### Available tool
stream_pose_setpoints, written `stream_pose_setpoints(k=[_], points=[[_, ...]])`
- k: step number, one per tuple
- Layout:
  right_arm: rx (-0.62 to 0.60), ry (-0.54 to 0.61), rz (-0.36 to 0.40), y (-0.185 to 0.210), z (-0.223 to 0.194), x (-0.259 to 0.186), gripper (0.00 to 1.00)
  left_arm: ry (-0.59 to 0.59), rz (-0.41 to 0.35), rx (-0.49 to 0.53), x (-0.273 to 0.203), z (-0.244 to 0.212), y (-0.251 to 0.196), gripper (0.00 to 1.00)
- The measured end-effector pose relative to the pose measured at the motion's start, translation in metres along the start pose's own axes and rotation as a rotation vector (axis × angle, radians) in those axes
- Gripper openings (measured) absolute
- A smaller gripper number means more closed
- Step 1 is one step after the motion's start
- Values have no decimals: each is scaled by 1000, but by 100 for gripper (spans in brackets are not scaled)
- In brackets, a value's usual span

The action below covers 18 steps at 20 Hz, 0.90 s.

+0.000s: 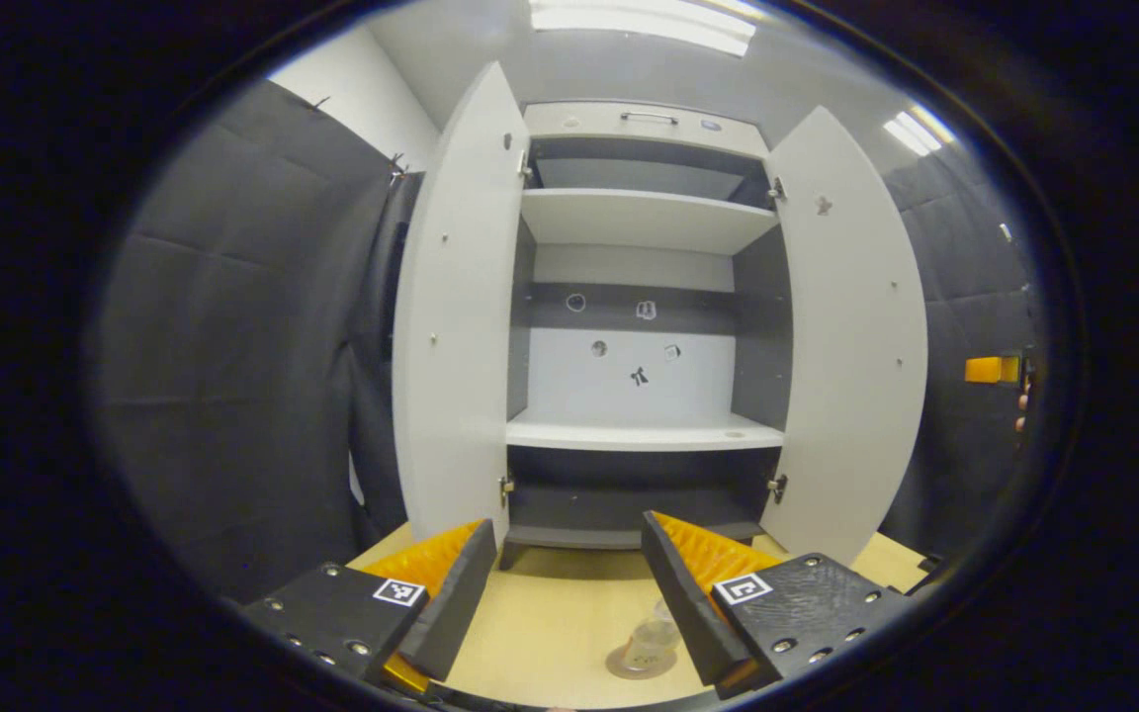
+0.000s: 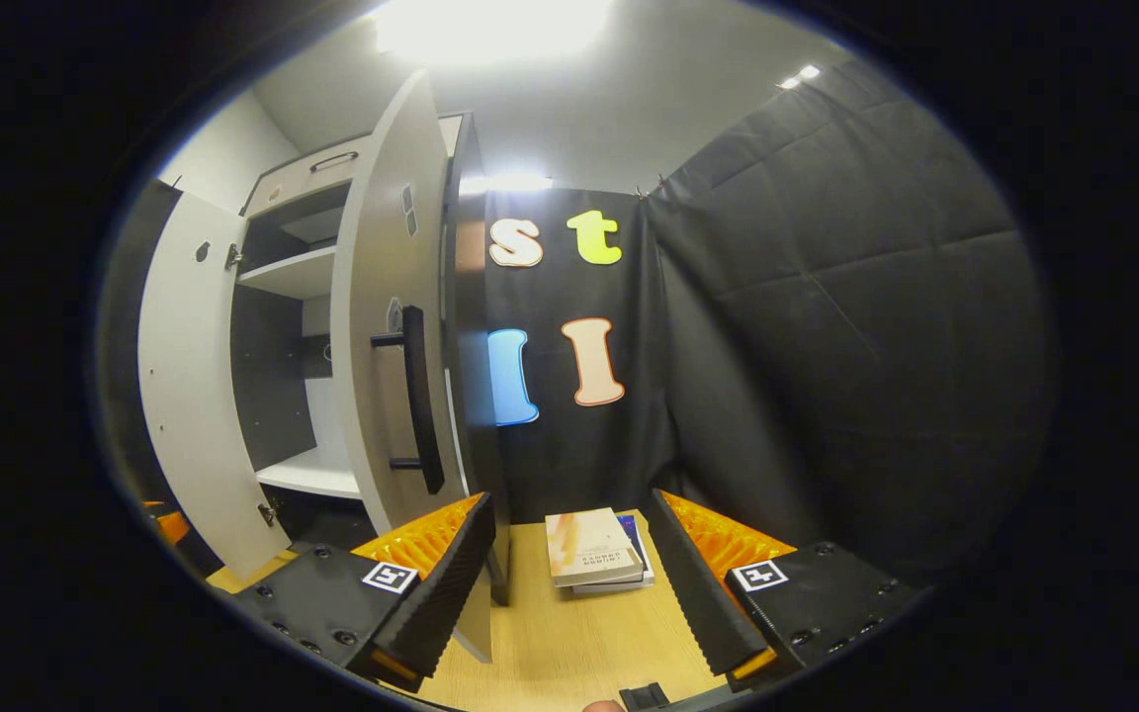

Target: Grasp the bottle in the cabinet with the left hand and place it on the coaster, then close the right door with the right hand and the left door with the left hand.

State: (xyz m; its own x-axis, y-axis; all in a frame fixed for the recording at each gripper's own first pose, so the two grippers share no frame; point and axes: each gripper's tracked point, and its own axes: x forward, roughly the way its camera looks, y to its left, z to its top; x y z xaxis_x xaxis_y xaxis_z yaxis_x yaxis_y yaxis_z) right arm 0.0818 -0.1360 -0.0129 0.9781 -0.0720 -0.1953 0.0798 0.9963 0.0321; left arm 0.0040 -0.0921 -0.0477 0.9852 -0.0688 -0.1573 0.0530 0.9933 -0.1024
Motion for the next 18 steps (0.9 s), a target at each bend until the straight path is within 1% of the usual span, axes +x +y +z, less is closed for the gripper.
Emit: stream_pose_setpoints(k=[7,12,14,15,16,17,18], points=[[-6,12,-62,9,23,30,99,-31,128,28,-16,28,92,90],[-14,14,-64,29,29,40,99,-31,195,24,-19,30,142,90],[-37,19,-52,41,25,41,99,-31,213,18,-20,31,158,90],[-59,22,-66,42,23,41,99,-32,219,12,-19,32,164,91],[-84,22,-83,41,22,43,98,-32,223,6,-18,31,170,91],[-98,16,-97,42,23,41,92,-32,228,2,-16,30,176,90],[-97,11,-102,44,24,41,97,-32,233,2,-15,30,181,90]])
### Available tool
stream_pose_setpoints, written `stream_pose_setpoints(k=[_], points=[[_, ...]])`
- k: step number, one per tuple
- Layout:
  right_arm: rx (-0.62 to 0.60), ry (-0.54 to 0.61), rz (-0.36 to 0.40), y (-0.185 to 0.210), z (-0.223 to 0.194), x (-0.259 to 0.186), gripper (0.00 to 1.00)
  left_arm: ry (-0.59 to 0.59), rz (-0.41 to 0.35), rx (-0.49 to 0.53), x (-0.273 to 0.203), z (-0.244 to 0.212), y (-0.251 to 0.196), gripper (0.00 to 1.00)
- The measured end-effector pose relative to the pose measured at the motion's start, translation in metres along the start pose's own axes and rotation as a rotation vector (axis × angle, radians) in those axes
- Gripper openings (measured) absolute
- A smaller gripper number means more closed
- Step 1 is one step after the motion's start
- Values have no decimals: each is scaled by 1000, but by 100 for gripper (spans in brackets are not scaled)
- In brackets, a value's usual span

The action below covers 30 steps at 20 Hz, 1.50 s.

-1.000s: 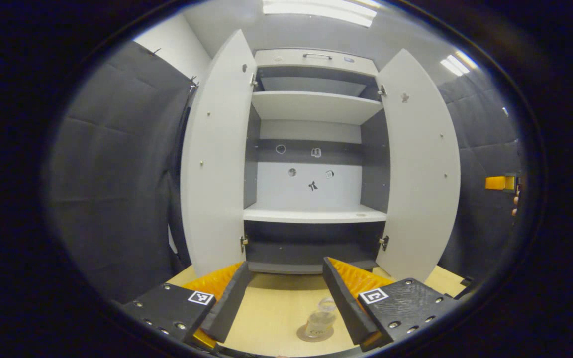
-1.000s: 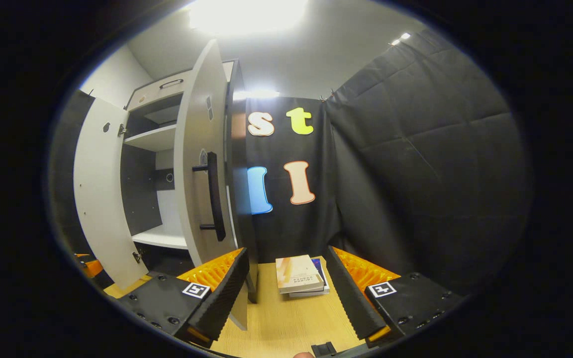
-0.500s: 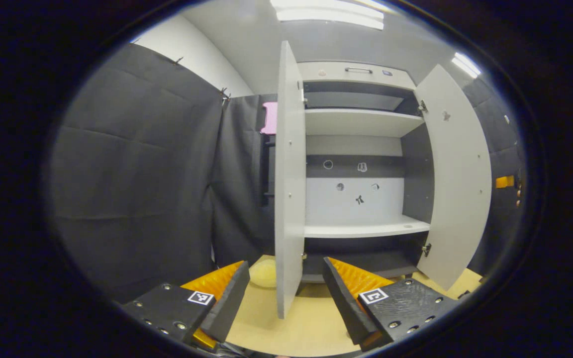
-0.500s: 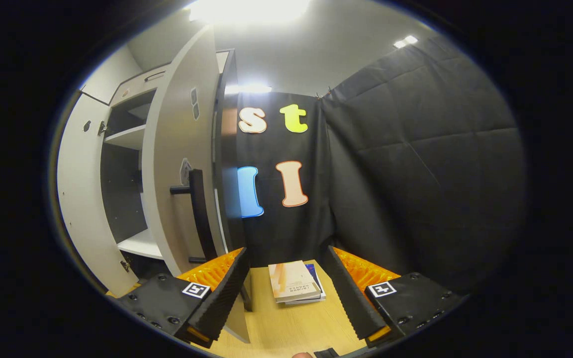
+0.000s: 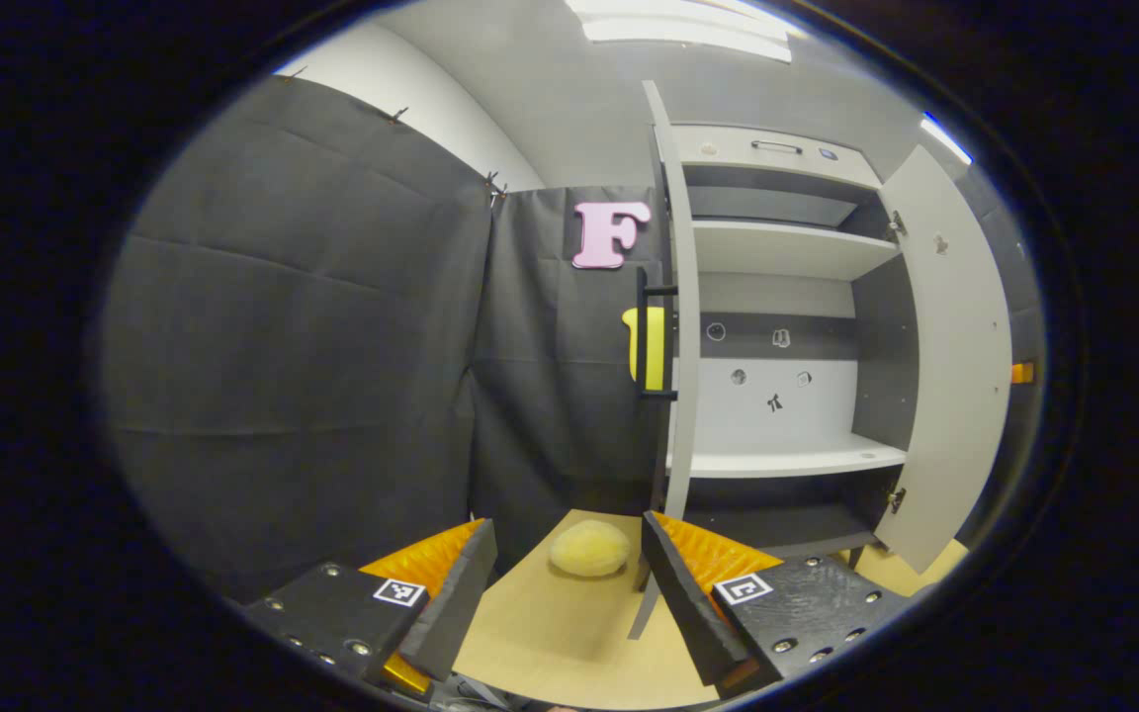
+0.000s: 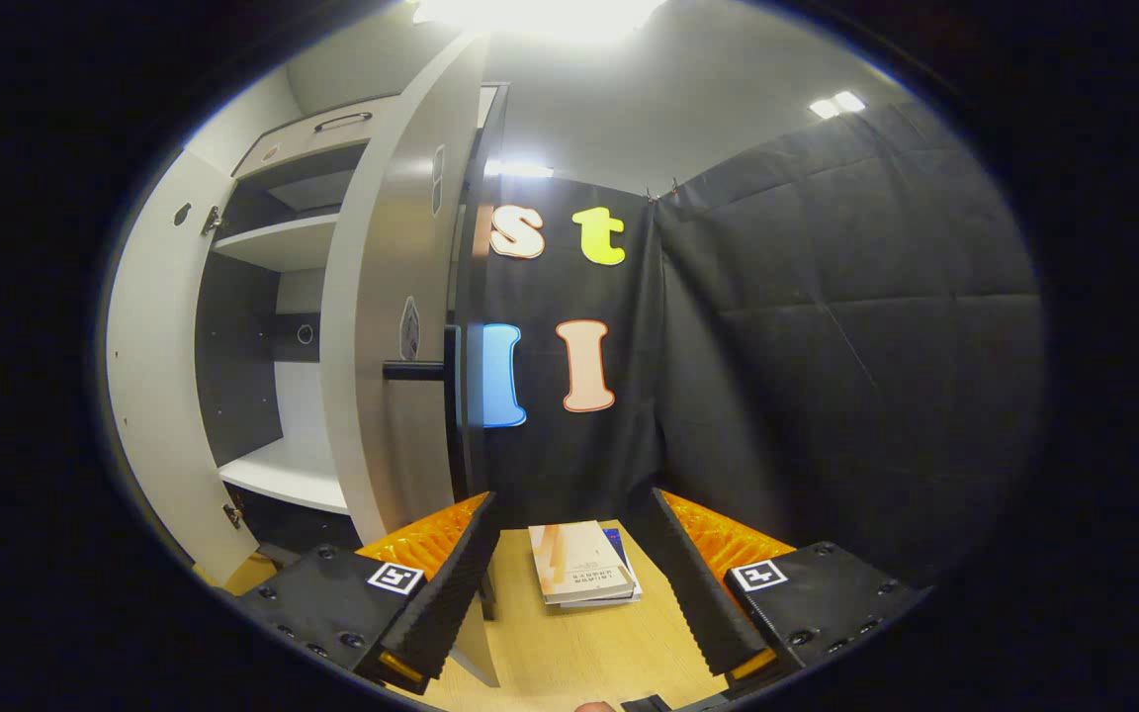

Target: Grasp the bottle in the cabinet with the left hand and place it on the coaster, then close the right door with the right hand and the left door with the left hand.

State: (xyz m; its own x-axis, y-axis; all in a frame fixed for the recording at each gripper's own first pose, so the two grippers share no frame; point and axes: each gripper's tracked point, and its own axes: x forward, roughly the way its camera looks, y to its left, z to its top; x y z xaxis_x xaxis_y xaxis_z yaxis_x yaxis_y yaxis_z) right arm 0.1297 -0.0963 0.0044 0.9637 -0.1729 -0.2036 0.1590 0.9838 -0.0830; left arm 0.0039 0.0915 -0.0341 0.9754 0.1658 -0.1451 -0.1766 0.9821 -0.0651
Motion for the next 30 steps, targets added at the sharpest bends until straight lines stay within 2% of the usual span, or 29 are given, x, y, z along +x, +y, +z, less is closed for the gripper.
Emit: stream_pose_setpoints(k=[1,2,5,6,7,8,9,10,18,22,23,24,27,28,29,30], points=[[5,4,1,1,-2,-1,92,-1,3,0,3,0,4,90],[10,6,-1,3,-1,-2,96,-2,3,1,6,0,8,91],[-9,11,-20,5,-1,-3,96,0,4,0,15,-3,19,90],[-14,13,-25,6,-1,-4,91,2,4,-6,16,-5,22,91],[-11,15,-28,8,-2,-5,96,7,2,-13,19,-7,25,90],[0,16,-29,11,-2,-6,96,13,-2,-18,22,-10,26,90],[17,22,-22,15,0,-2,91,16,-6,-21,24,-13,27,91],[29,20,-18,20,-1,-11,96,20,-8,-21,28,-14,29,90],[23,18,-11,48,-2,-19,94,24,-55,-18,43,-19,32,90],[22,18,11,68,-2,-23,94,23,-73,-14,50,-21,32,90],[22,18,14,73,-2,-23,89,22,-81,-20,52,-20,32,91],[23,18,17,77,-1,-24,94,20,-85,-23,54,-19,33,90],[16,20,45,93,-1,-24,94,14,-94,-23,58,-18,37,89],[21,21,57,100,-1,-24,89,14,-96,-23,59,-18,37,89],[29,22,68,107,-1,-25,94,14,-99,-22,59,-19,37,89],[33,22,80,114,-1,-24,94,13,-100,-20,60,-19,38,89]])
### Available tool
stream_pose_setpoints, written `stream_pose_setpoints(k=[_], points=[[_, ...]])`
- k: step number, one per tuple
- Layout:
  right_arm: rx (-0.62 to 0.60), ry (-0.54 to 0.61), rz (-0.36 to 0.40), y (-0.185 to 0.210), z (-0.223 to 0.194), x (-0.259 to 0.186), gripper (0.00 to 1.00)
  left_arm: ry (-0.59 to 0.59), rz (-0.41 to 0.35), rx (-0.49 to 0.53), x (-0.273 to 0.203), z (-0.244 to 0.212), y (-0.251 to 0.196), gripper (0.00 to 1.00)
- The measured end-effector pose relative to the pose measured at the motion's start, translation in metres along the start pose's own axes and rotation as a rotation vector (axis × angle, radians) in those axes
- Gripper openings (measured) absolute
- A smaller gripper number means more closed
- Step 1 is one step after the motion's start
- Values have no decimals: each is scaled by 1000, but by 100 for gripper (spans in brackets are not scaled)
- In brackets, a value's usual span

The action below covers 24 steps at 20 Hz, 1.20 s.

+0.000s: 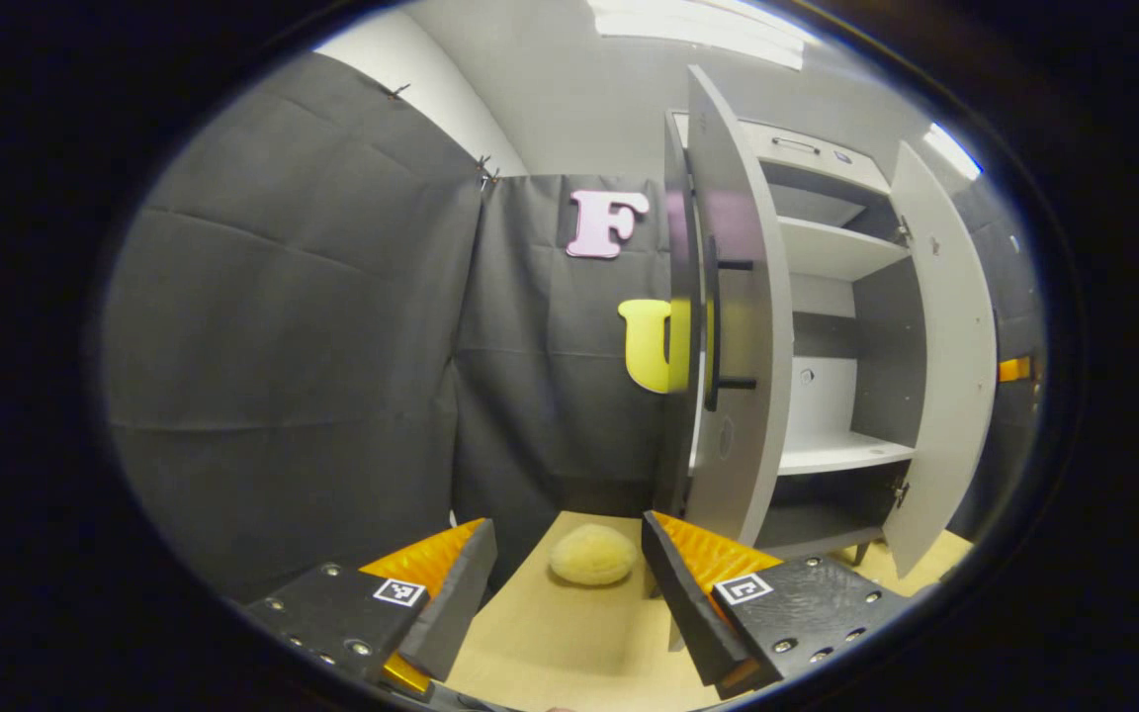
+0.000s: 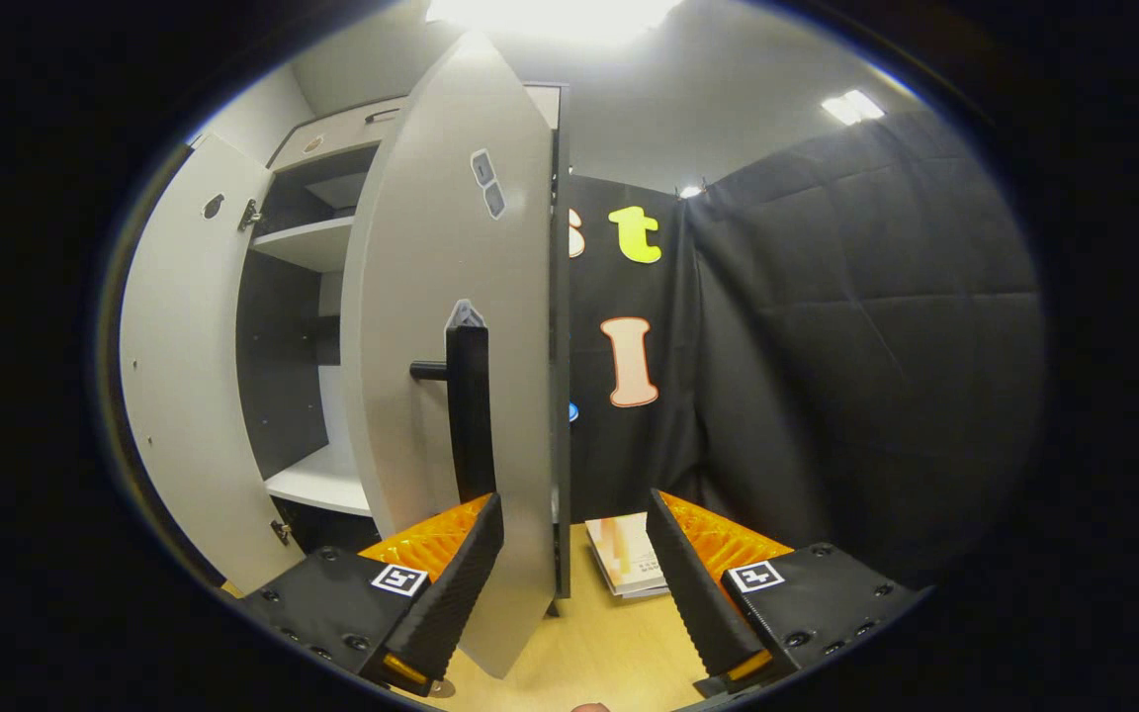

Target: Grasp the bottle in the cabinet with the left hand and place it on the coaster, then close the right door with the right hand and the left door with the left hand.

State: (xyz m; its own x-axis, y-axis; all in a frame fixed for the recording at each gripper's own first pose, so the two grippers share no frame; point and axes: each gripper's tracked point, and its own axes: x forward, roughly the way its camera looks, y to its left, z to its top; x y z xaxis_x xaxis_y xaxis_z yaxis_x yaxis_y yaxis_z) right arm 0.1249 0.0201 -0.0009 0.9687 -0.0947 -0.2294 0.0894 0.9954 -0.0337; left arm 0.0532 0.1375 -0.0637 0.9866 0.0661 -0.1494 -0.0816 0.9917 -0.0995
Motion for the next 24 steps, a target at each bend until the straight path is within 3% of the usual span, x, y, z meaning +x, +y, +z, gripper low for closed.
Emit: stream_pose_setpoints(k=[14,20,24], points=[[43,38,217,102,-14,14,95,24,67,1,-12,-8,50,91],[22,17,205,96,-19,-3,95,23,21,-30,9,8,46,90],[6,3,204,93,-26,-18,95,2,-7,16,35,40,45,90]])
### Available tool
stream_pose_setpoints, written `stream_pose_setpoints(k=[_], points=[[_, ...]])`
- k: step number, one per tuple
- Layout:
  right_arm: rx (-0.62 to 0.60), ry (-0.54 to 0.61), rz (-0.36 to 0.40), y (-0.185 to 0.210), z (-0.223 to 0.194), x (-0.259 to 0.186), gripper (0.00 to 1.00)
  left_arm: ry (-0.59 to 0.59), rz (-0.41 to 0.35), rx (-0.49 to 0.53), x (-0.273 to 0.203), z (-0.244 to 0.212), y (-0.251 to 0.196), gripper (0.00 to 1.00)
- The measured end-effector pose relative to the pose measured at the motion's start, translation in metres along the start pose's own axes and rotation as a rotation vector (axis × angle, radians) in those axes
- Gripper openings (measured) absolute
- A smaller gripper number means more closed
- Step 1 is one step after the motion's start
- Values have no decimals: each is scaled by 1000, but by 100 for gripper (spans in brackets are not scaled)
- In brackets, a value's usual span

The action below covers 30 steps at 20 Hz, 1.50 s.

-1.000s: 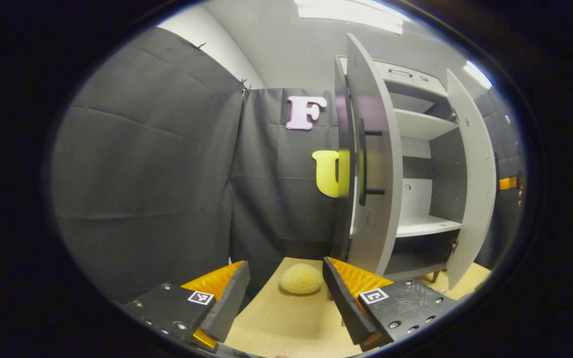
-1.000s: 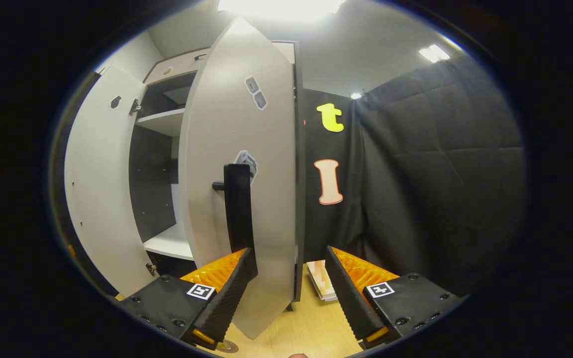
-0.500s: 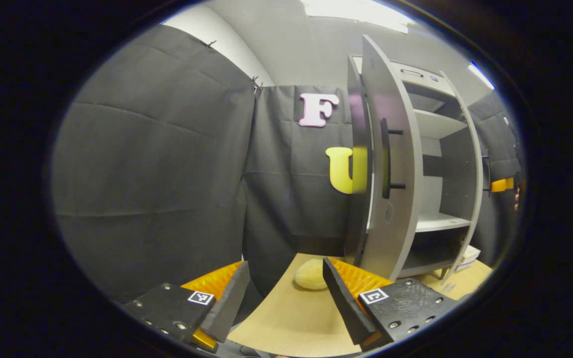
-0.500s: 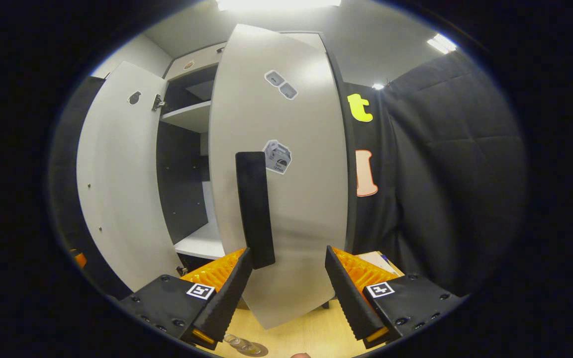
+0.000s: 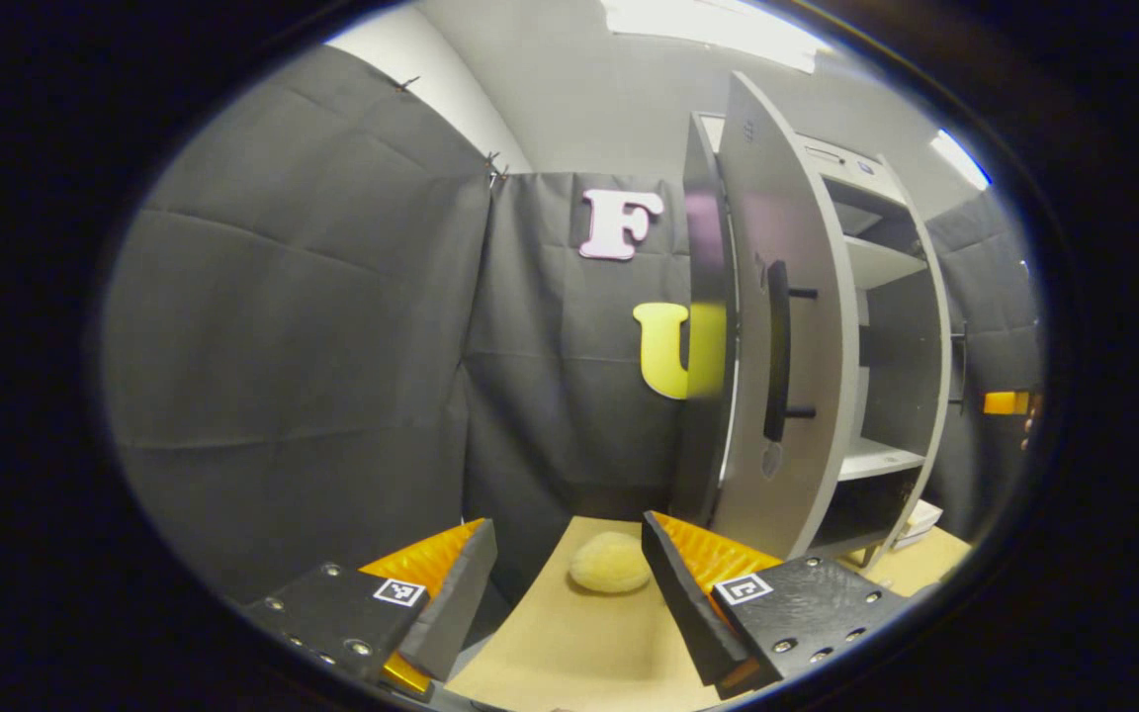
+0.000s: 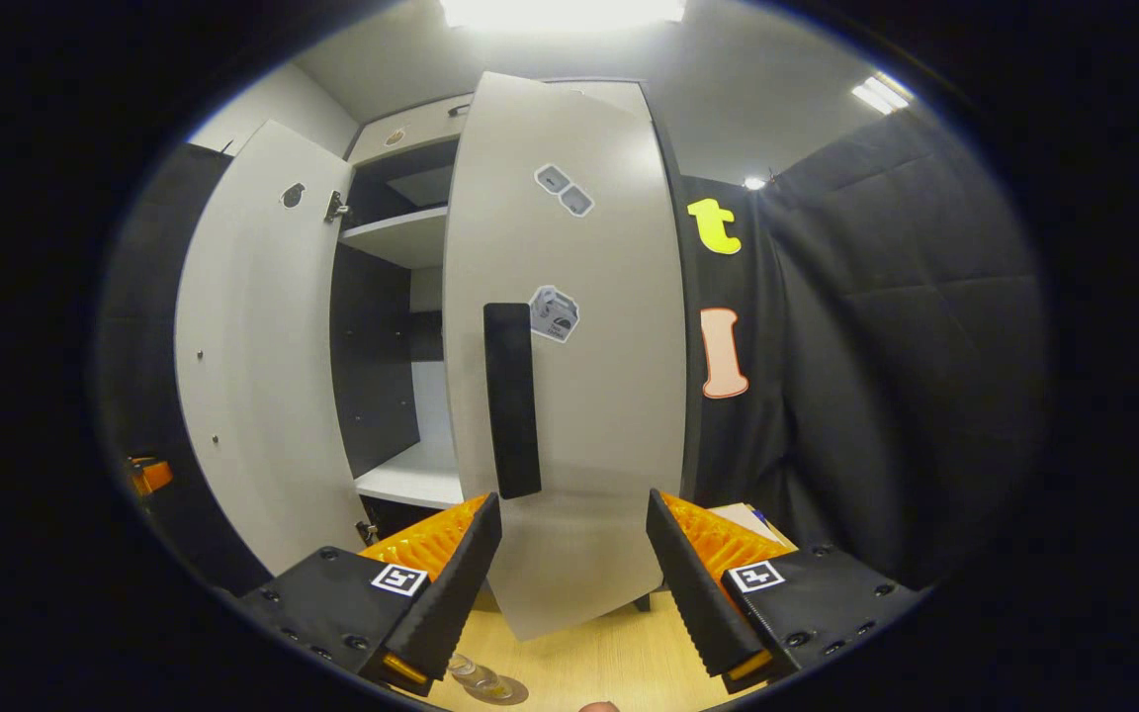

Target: Grasp the bottle in the cabinet with the left hand and place it on the coaster, then close the right door with the right hand and the left door with the left hand.

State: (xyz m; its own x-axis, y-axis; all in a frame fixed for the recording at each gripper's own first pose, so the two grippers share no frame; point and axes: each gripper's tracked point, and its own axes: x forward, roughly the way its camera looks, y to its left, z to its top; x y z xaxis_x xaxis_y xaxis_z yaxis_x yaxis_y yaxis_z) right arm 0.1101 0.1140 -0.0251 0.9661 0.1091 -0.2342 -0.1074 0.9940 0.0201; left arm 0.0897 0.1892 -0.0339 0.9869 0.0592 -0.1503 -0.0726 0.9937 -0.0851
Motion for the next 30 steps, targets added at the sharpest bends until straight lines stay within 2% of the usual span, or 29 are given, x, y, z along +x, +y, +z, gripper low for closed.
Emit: stream_pose_setpoints(k=[7,14,23,30], points=[[-15,23,-18,-7,-21,-24,95,-39,-3,-6,58,52,10,91],[5,44,-55,-27,-34,-42,95,-56,-68,-5,95,87,-22,91],[17,44,-102,-57,-36,-55,95,-103,-101,45,120,113,-74,90],[37,50,-124,-80,-42,-63,95,-106,-80,58,116,116,-76,90]])
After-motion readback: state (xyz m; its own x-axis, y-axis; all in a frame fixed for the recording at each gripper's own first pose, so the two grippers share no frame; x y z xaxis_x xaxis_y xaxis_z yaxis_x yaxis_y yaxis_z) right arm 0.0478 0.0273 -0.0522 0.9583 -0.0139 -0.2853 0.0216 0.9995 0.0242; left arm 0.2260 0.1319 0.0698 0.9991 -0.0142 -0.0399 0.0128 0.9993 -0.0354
